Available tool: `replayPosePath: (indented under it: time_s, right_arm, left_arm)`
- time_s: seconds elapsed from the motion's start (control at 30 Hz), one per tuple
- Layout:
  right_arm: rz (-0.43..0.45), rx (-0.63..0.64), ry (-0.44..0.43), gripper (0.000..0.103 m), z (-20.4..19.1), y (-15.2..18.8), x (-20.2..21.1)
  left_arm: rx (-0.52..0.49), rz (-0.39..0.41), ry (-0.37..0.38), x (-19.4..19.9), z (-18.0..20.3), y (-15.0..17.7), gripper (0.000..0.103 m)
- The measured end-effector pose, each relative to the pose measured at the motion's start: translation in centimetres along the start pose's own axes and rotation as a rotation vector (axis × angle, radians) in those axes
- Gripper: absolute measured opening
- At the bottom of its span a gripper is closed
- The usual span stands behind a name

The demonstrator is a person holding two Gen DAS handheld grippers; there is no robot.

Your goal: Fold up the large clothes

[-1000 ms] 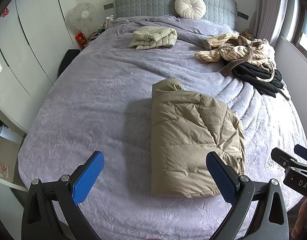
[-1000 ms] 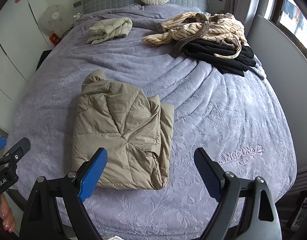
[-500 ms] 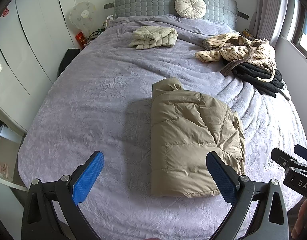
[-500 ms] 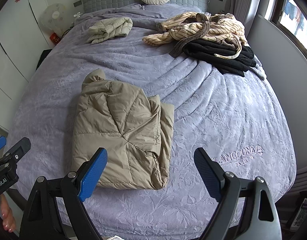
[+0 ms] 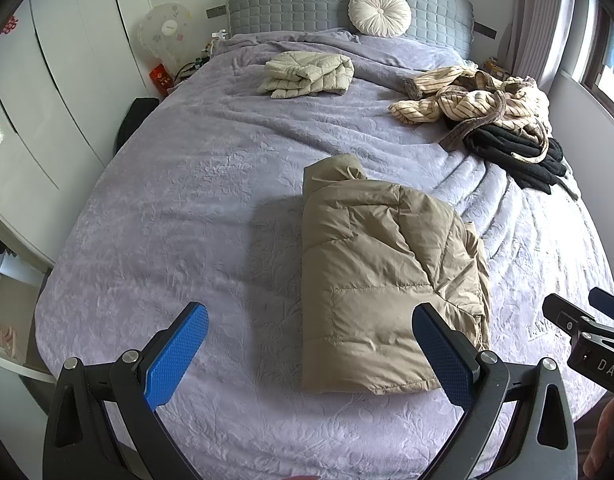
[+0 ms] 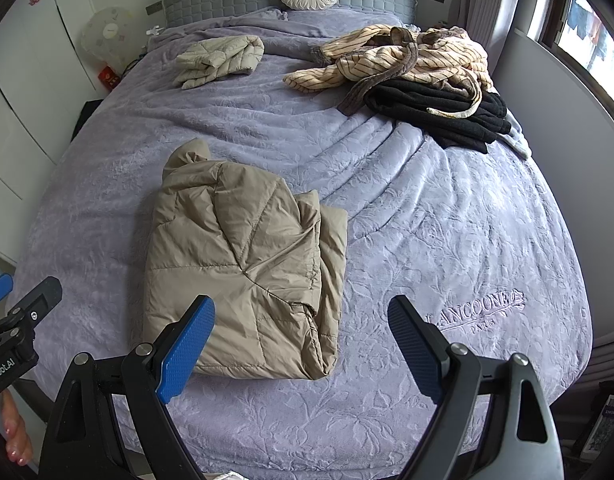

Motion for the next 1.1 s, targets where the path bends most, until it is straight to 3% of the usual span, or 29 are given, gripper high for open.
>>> replayPosePath:
  time_s: [1.1]
  right_arm:
    - [-0.007,0.007,0.006,0.09,-0.34,0.2,-0.15]
  left_arm:
    - [-0.007,0.007,0.024,0.15,-0.07,0.46,0.102]
Point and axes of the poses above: each gripper's, at about its wrist camera, not at the fingertips, and x roughly against the way its jaws point, z to its right, y to its underside, the point moved 10 cm from there along -x, roughly the way its jaws point, and after that the axes turned 9 degrees about -z, right-handed, at the moved point
